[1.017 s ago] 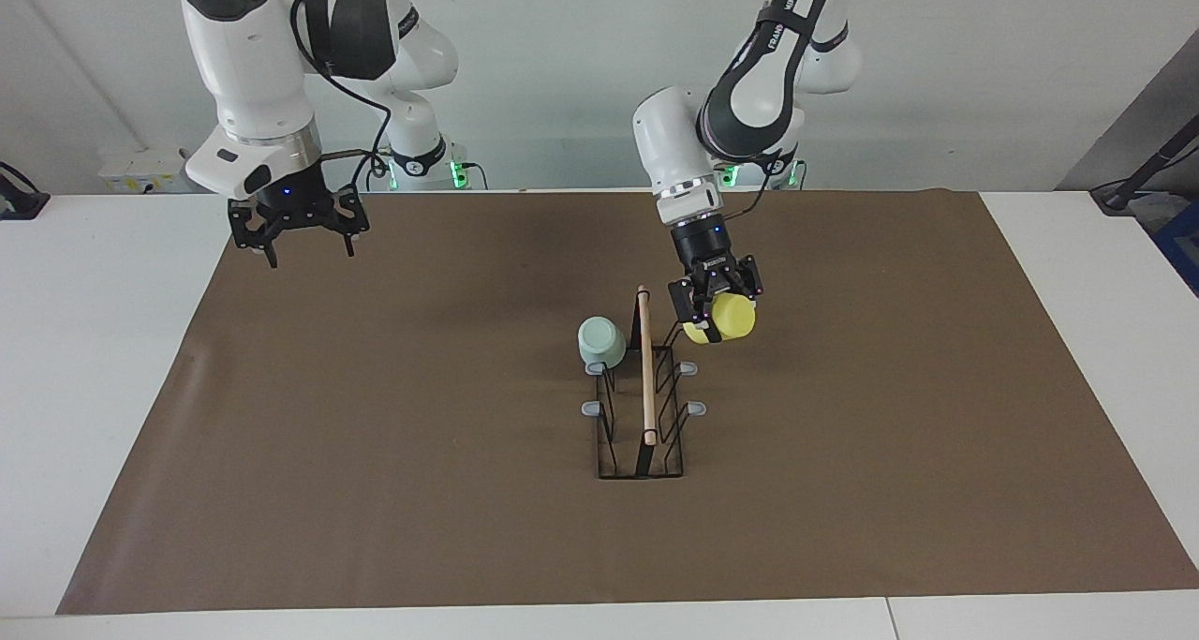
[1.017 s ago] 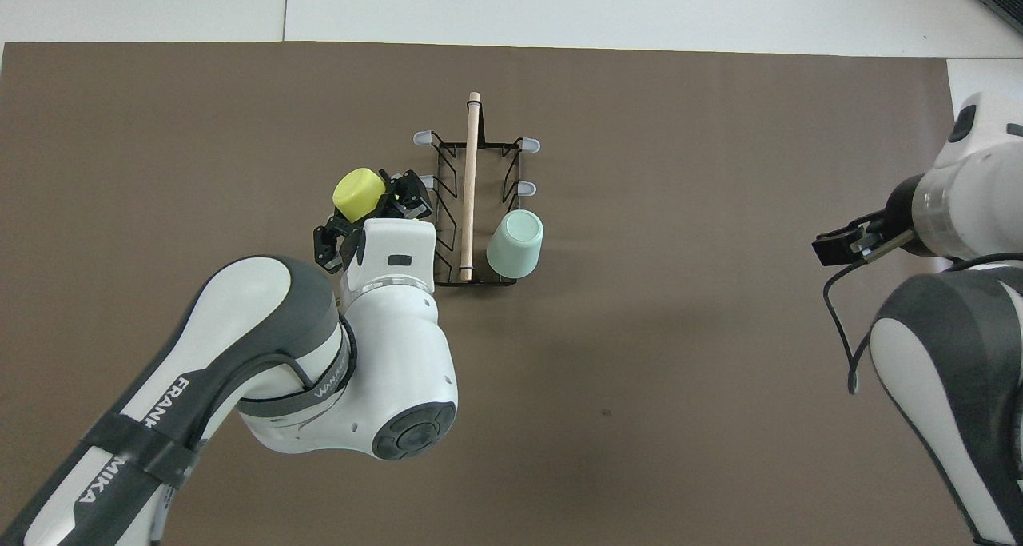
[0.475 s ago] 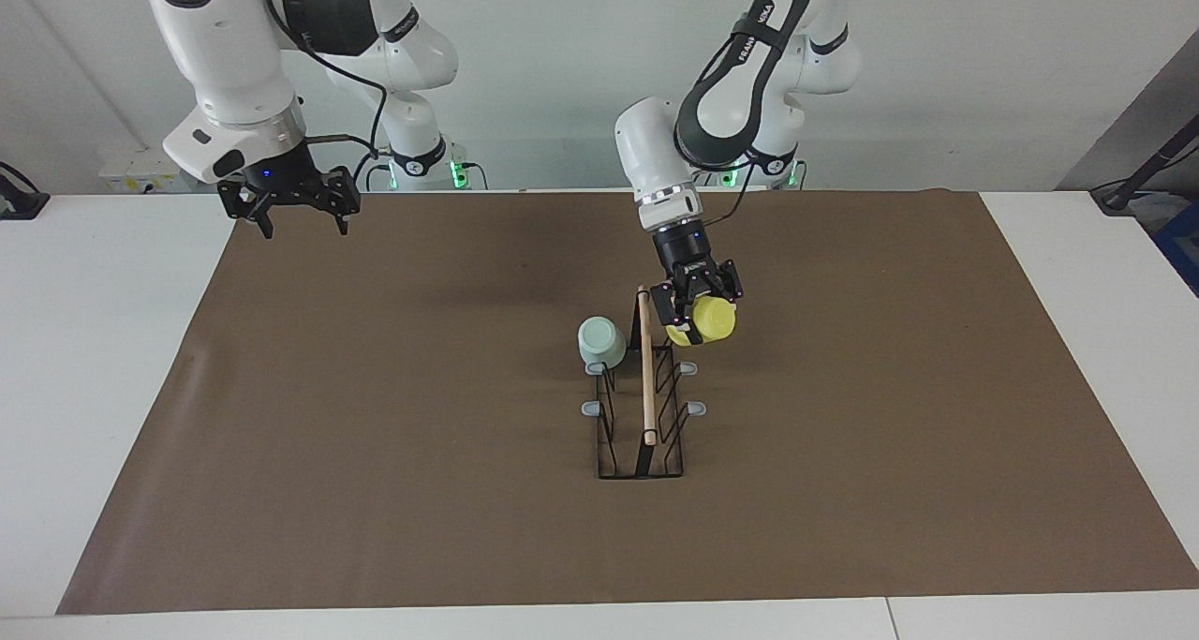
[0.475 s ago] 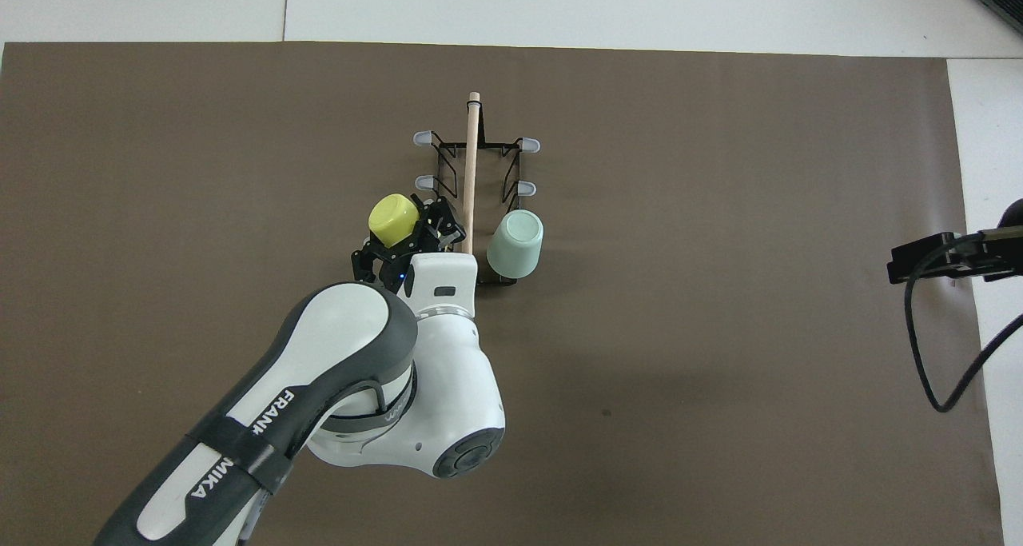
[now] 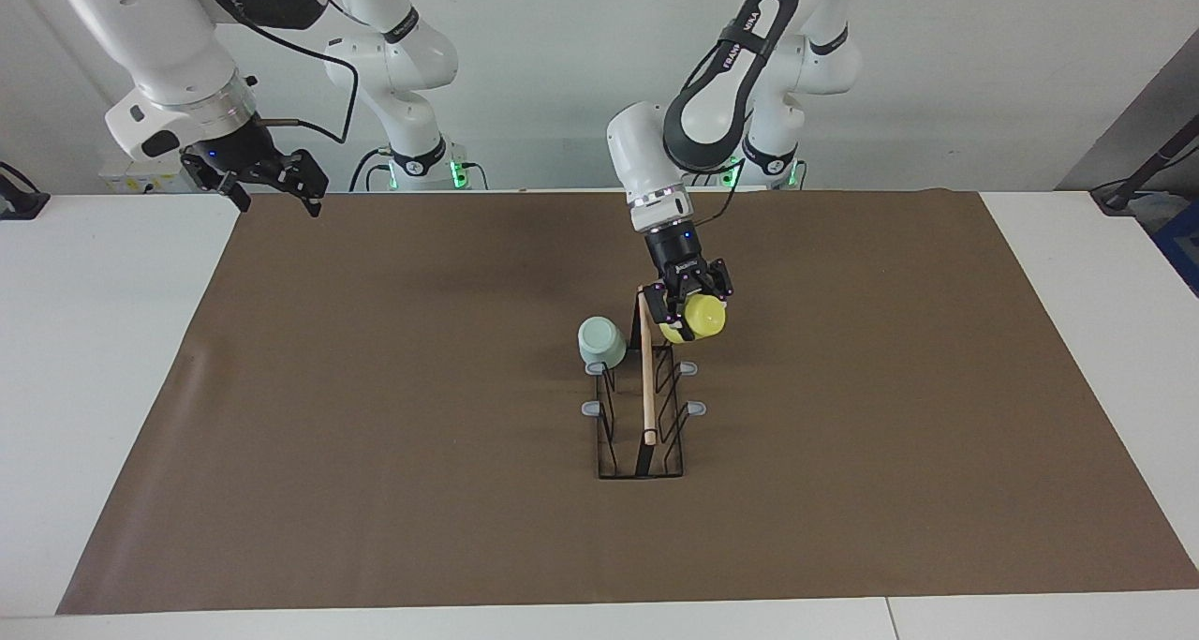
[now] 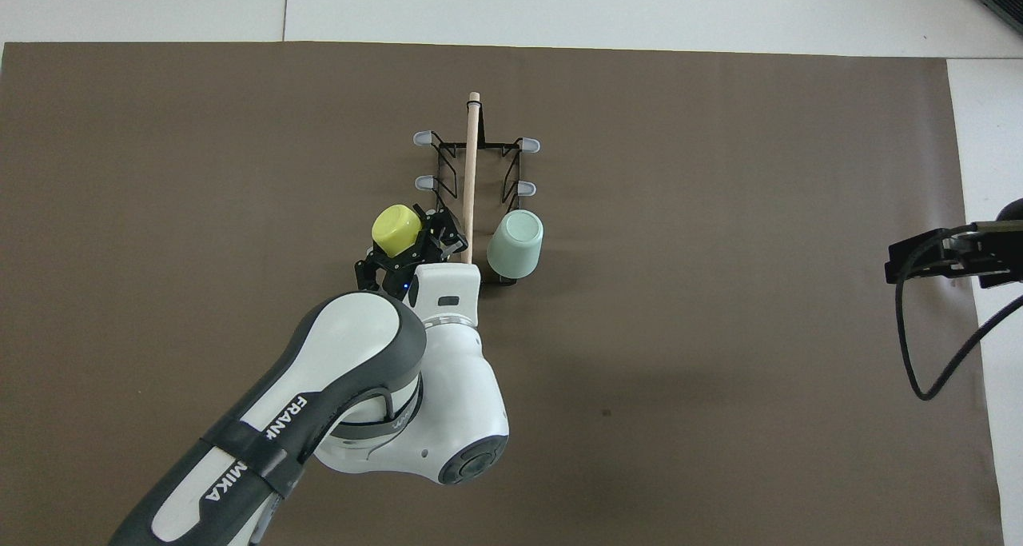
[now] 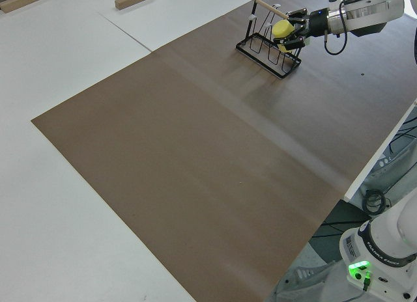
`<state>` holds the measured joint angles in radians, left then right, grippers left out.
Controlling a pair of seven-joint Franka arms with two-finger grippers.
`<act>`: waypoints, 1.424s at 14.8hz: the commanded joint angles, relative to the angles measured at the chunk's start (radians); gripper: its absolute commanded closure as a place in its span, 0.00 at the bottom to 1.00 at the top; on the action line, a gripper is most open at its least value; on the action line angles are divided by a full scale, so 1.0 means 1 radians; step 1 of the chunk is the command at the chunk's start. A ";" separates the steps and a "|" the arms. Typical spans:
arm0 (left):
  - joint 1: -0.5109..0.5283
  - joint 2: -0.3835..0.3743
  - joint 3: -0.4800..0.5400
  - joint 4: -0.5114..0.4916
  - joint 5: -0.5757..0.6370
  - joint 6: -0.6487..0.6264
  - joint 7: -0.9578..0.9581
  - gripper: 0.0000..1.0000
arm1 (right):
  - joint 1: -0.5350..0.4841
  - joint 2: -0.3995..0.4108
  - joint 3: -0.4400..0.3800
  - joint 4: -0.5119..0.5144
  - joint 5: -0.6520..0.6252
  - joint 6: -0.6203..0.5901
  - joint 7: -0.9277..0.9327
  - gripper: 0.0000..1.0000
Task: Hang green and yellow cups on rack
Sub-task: 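Lower the yellow cup onto the peg and open the left gripper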
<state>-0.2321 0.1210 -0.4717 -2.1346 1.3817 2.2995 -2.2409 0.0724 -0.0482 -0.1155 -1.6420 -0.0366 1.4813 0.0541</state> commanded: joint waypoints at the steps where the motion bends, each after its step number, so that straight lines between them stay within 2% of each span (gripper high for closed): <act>1: -0.012 0.002 0.005 0.012 0.022 -0.005 -0.009 0.34 | 0.007 0.020 0.000 0.042 0.007 -0.027 -0.004 0.00; 2: -0.010 -0.003 0.005 0.016 0.022 0.000 0.004 0.08 | 0.010 0.021 0.000 0.040 0.006 -0.026 -0.003 0.00; 3: -0.007 -0.003 0.005 0.027 0.017 0.000 0.020 0.00 | 0.013 0.019 0.000 0.039 0.003 -0.026 -0.003 0.00; 6: -0.004 -0.004 0.005 0.038 0.008 0.017 0.030 0.00 | 0.049 0.010 0.000 0.019 -0.018 -0.016 -0.004 0.00; 11: -0.001 -0.030 0.027 0.042 -0.030 0.031 0.090 0.00 | 0.021 0.007 0.007 0.013 -0.009 -0.012 -0.007 0.00; 15: -0.003 -0.049 0.105 0.081 -0.203 0.093 0.388 0.00 | 0.006 0.008 -0.001 0.016 0.000 -0.012 -0.007 0.00; 19: -0.003 -0.076 0.201 0.079 -0.380 0.195 0.723 0.00 | 0.006 0.008 0.000 0.016 0.000 -0.012 -0.005 0.00; 21: 0.000 -0.084 0.228 0.079 -0.455 0.204 0.855 0.00 | 0.006 0.008 -0.001 0.016 0.000 -0.012 -0.005 0.00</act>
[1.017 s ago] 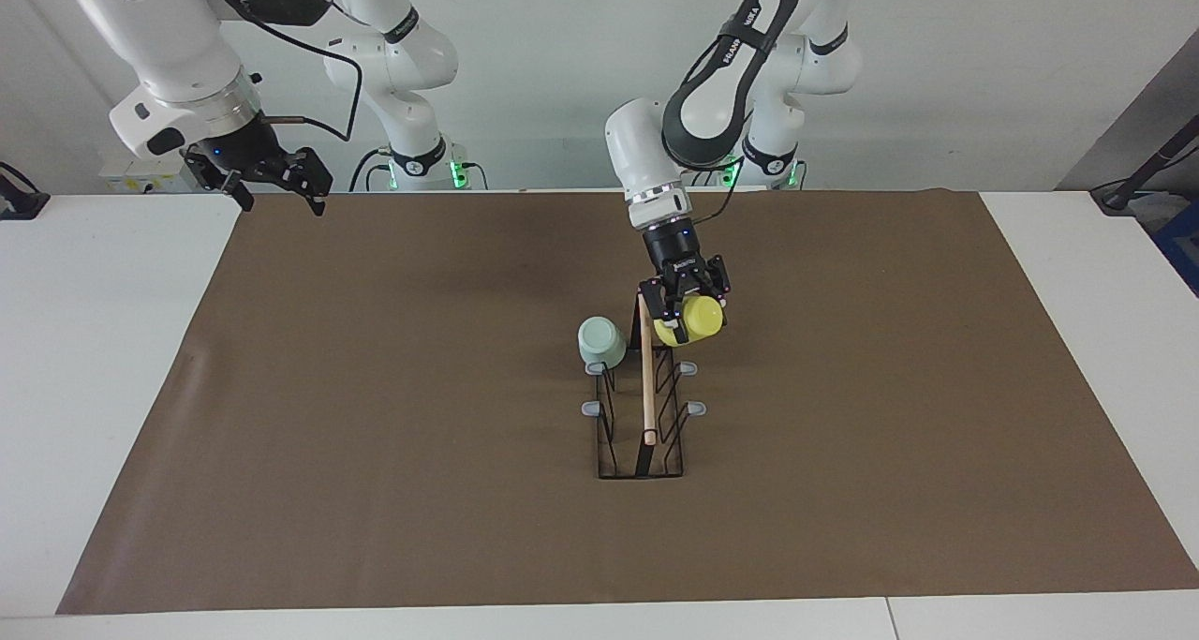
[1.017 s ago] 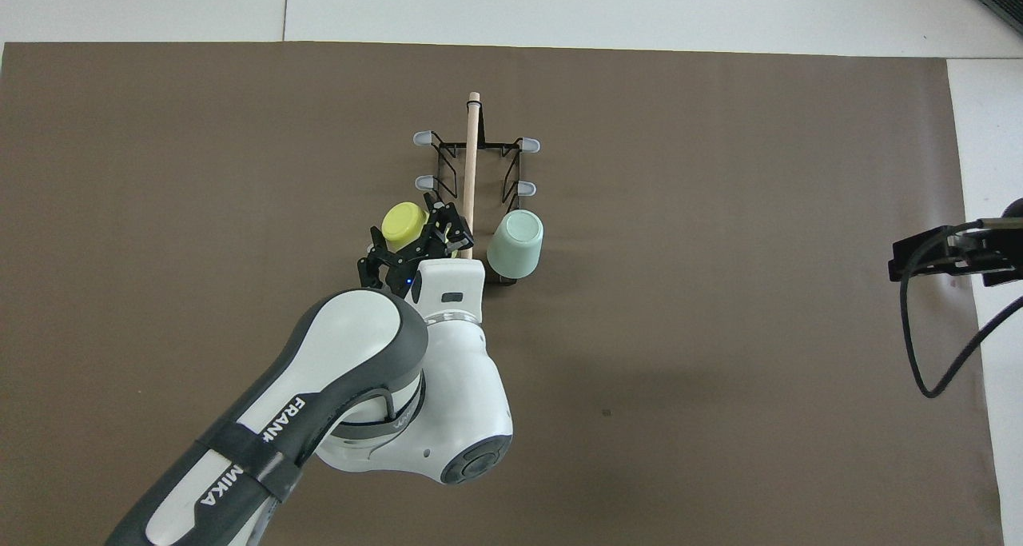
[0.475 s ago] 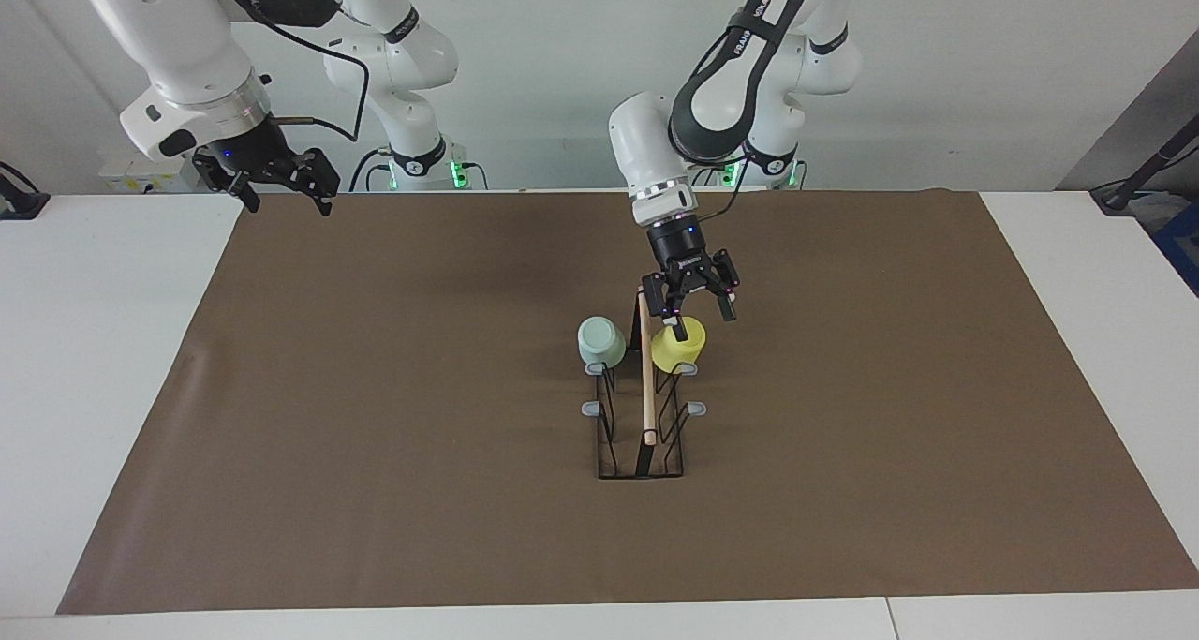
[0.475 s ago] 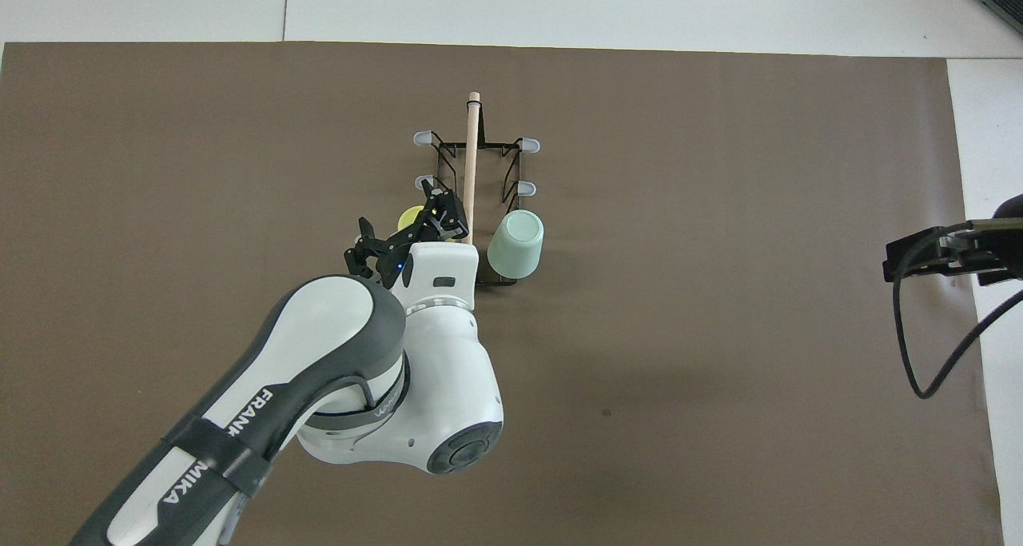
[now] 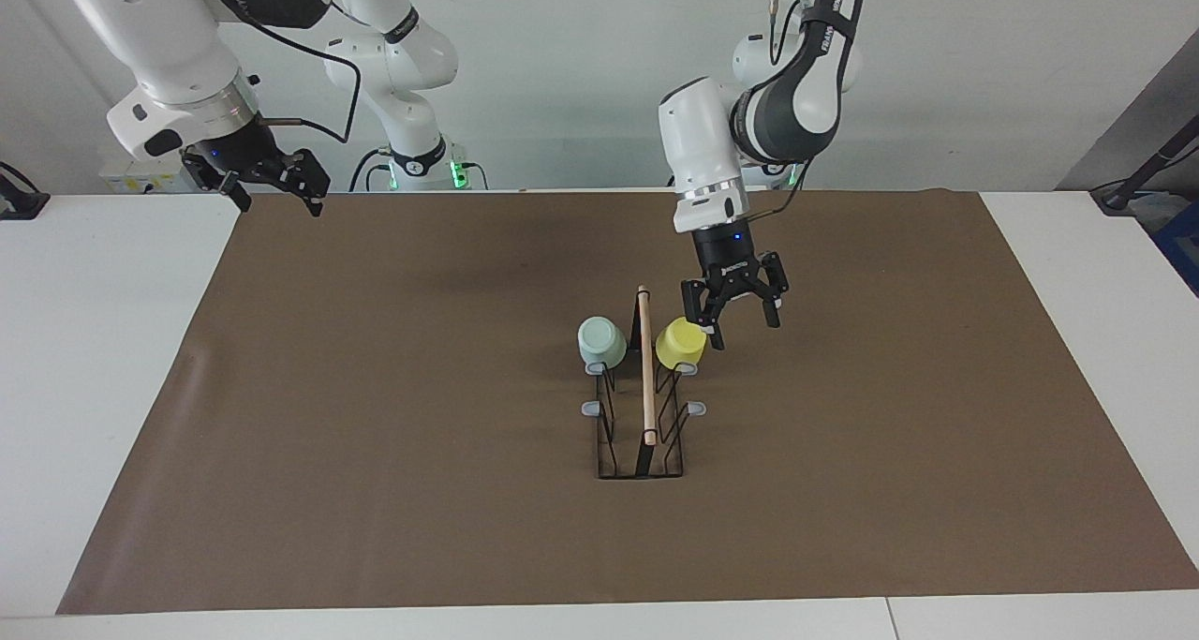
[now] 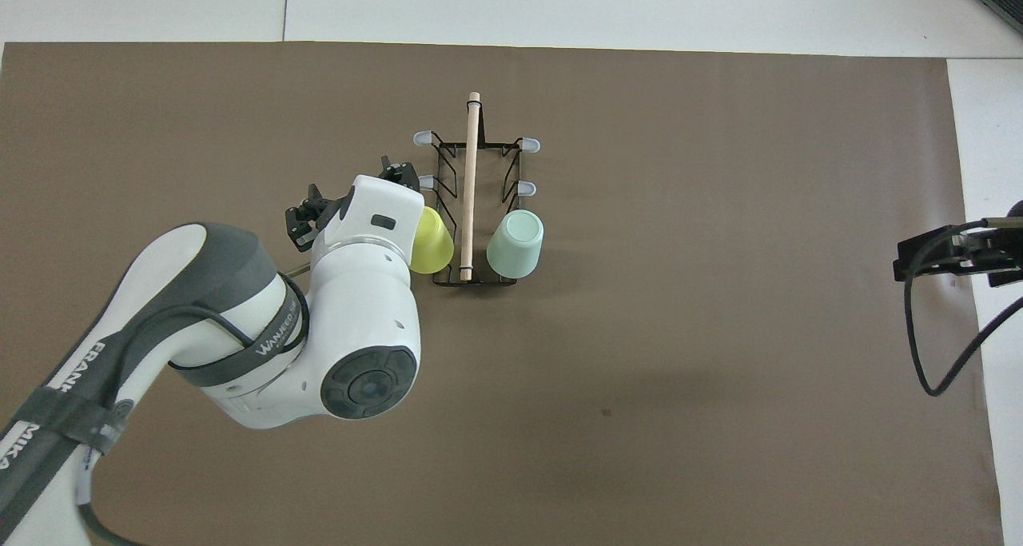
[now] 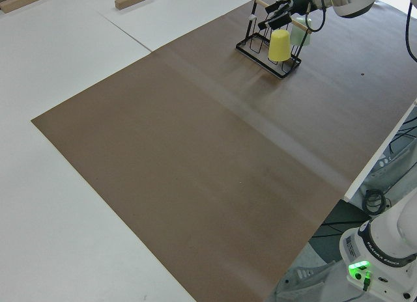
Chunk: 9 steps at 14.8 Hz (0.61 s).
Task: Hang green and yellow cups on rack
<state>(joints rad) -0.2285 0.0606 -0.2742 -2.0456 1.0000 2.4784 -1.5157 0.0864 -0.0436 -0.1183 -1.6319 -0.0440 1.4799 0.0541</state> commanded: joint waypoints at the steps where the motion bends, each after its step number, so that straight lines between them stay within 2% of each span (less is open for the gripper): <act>1: -0.005 -0.034 0.053 -0.010 -0.117 0.028 0.202 0.00 | -0.010 0.004 0.002 0.006 0.007 -0.010 -0.005 0.00; 3: -0.003 -0.050 0.084 -0.011 -0.222 0.033 0.370 0.00 | -0.008 0.004 0.003 0.006 0.007 -0.010 -0.005 0.00; 9: -0.003 -0.113 0.203 -0.010 -0.673 -0.013 1.002 0.00 | -0.008 0.004 0.003 0.006 0.007 -0.010 -0.005 0.00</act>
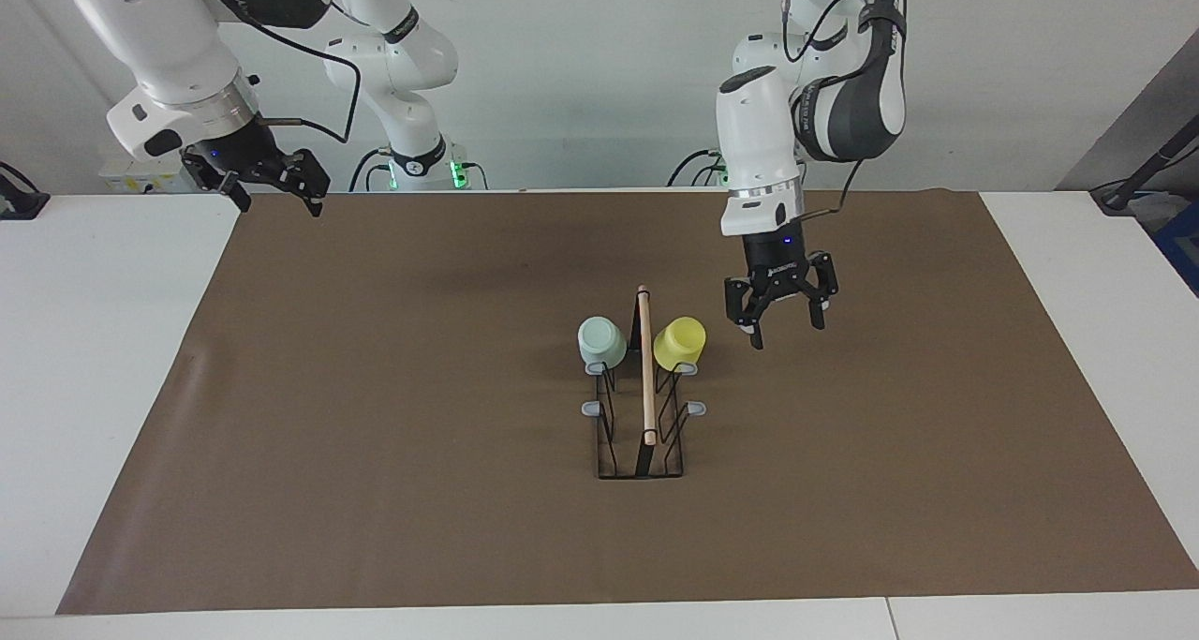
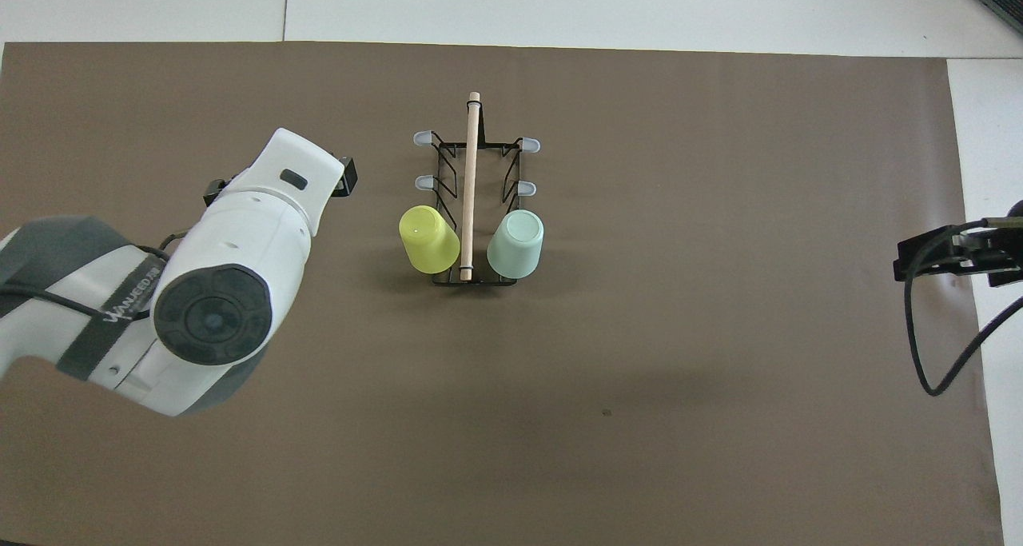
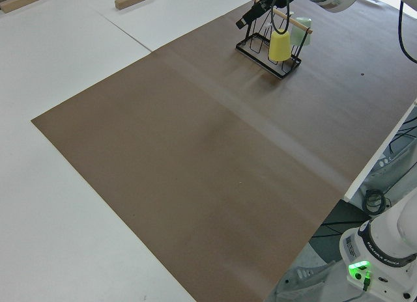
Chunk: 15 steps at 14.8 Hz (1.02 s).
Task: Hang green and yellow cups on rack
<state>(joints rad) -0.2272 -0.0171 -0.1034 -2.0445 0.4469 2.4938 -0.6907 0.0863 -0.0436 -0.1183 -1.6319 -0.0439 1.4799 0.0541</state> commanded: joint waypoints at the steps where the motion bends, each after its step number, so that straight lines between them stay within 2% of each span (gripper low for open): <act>1: -0.003 -0.043 0.053 -0.003 -0.173 -0.067 0.274 0.00 | -0.008 0.004 0.002 0.006 0.009 -0.010 -0.005 0.00; 3: 0.011 -0.047 0.083 0.055 -0.300 -0.186 0.466 0.00 | -0.008 0.004 0.002 0.006 0.009 -0.010 -0.005 0.00; 6: 0.083 -0.032 0.090 0.197 -0.488 -0.419 0.704 0.00 | -0.008 0.004 0.002 0.006 0.007 -0.010 -0.005 0.00; 8: 0.121 -0.027 0.091 0.282 -0.501 -0.585 0.810 0.00 | -0.008 0.004 0.003 0.006 0.007 -0.010 -0.005 0.00; 11: 0.175 -0.014 0.091 0.399 -0.496 -0.764 0.892 0.00 | -0.008 0.004 0.003 0.006 0.007 -0.010 -0.005 0.00; 15: 0.171 0.000 0.091 0.487 -0.488 -0.891 0.892 0.00 | -0.008 0.004 0.002 0.006 0.009 -0.010 -0.005 0.00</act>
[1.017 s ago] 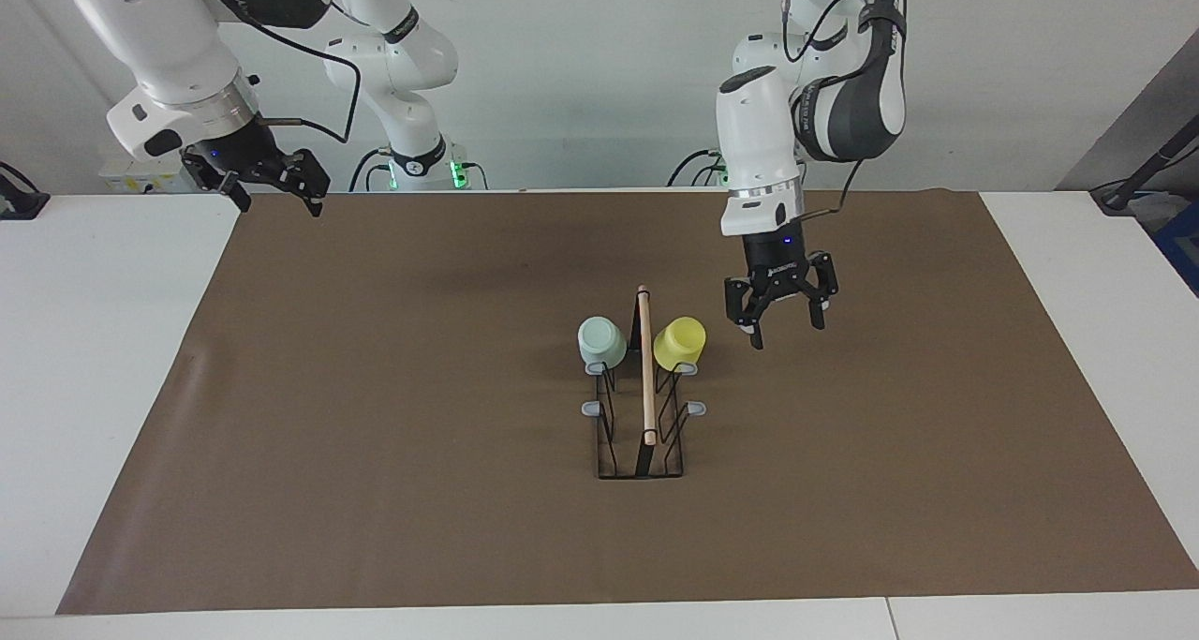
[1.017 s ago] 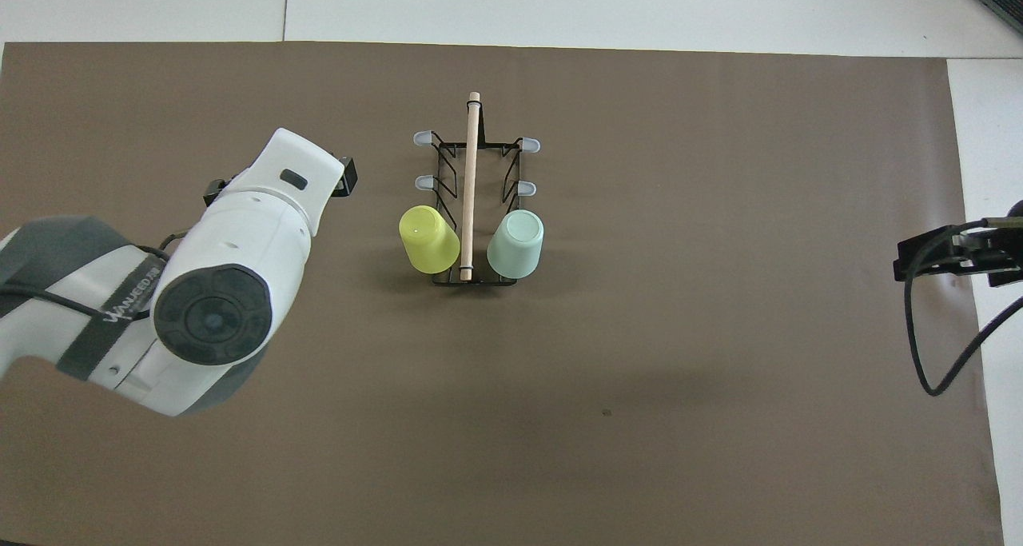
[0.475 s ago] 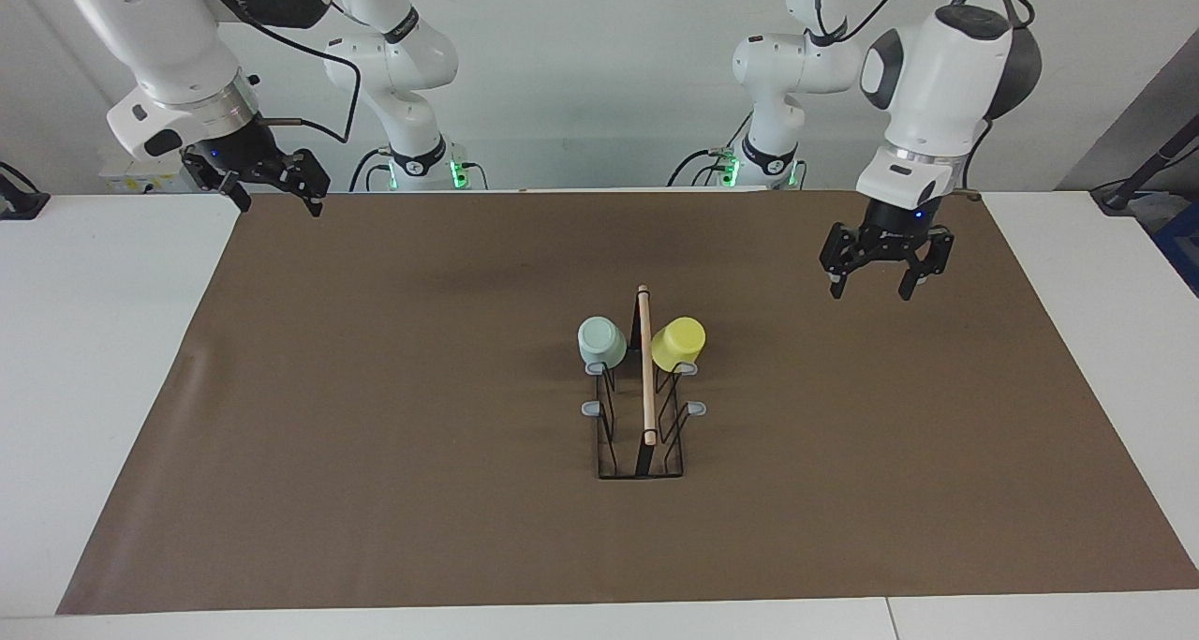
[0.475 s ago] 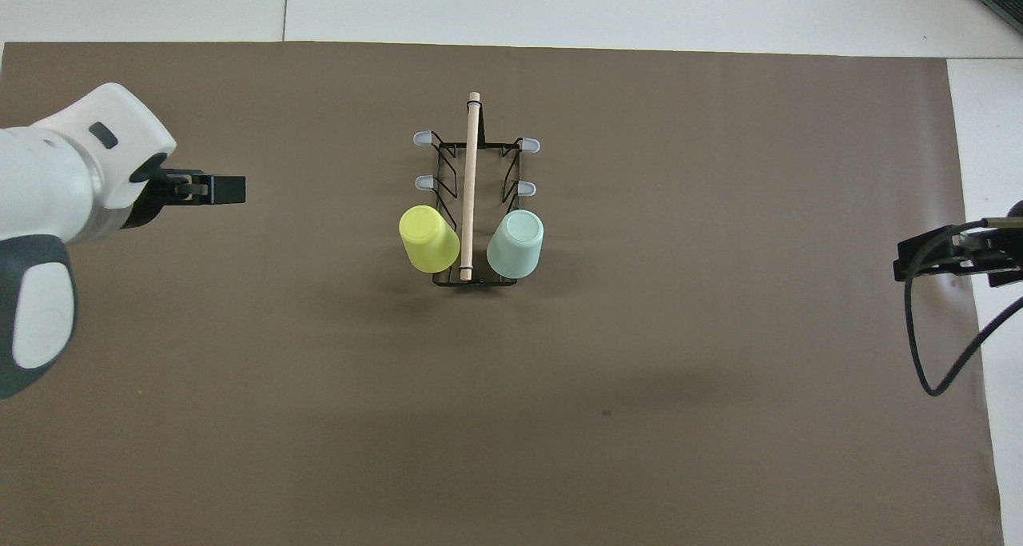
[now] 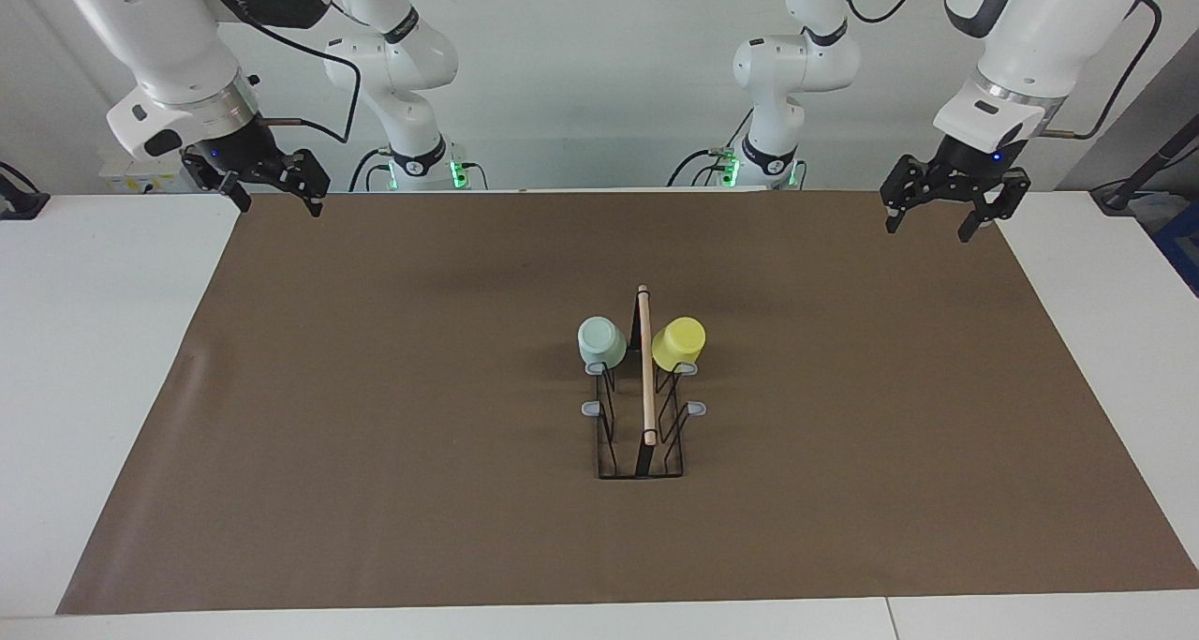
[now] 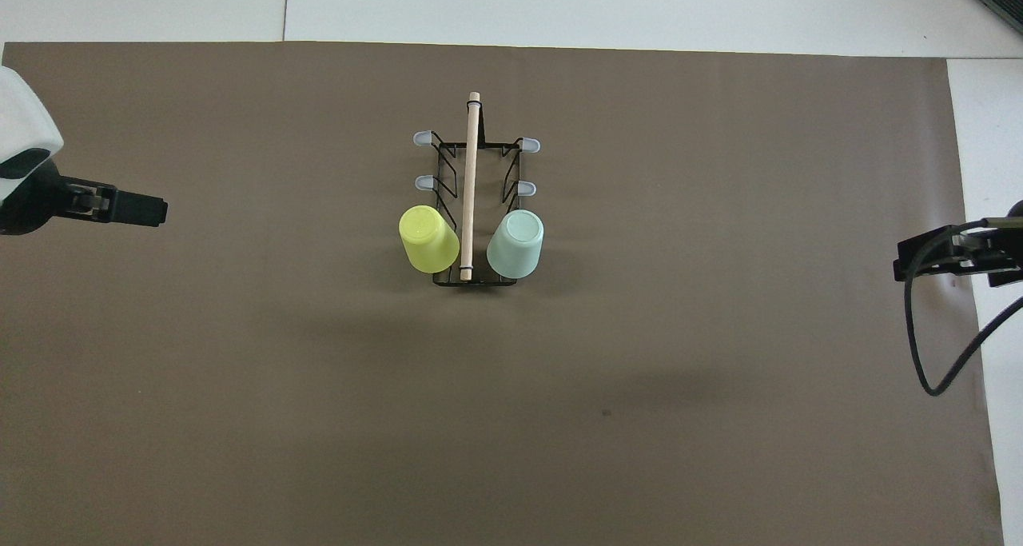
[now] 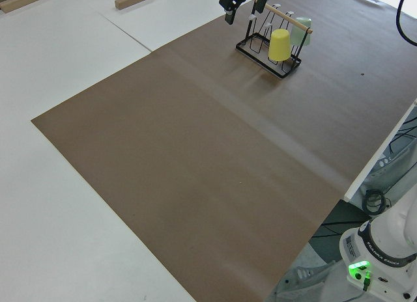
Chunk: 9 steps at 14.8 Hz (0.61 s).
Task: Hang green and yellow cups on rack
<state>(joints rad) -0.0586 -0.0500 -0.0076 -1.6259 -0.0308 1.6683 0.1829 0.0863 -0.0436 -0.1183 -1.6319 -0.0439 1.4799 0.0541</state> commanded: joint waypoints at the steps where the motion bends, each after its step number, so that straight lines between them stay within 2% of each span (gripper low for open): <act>1: 0.000 0.035 -0.005 0.080 -0.009 -0.085 0.018 0.00 | -0.008 0.004 0.002 0.006 0.009 -0.010 -0.005 0.00; 5: -0.006 0.007 0.006 0.050 -0.017 -0.154 0.020 0.00 | -0.008 0.004 0.003 0.006 0.007 -0.010 -0.005 0.00; 9: -0.010 0.035 0.011 0.076 -0.015 -0.177 0.013 0.00 | -0.008 0.004 0.003 0.006 0.007 -0.010 -0.005 0.00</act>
<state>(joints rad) -0.0603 -0.0411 -0.0077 -1.5857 -0.0316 1.5288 0.1883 0.0863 -0.0436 -0.1183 -1.6319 -0.0439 1.4799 0.0541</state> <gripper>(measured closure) 0.000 0.000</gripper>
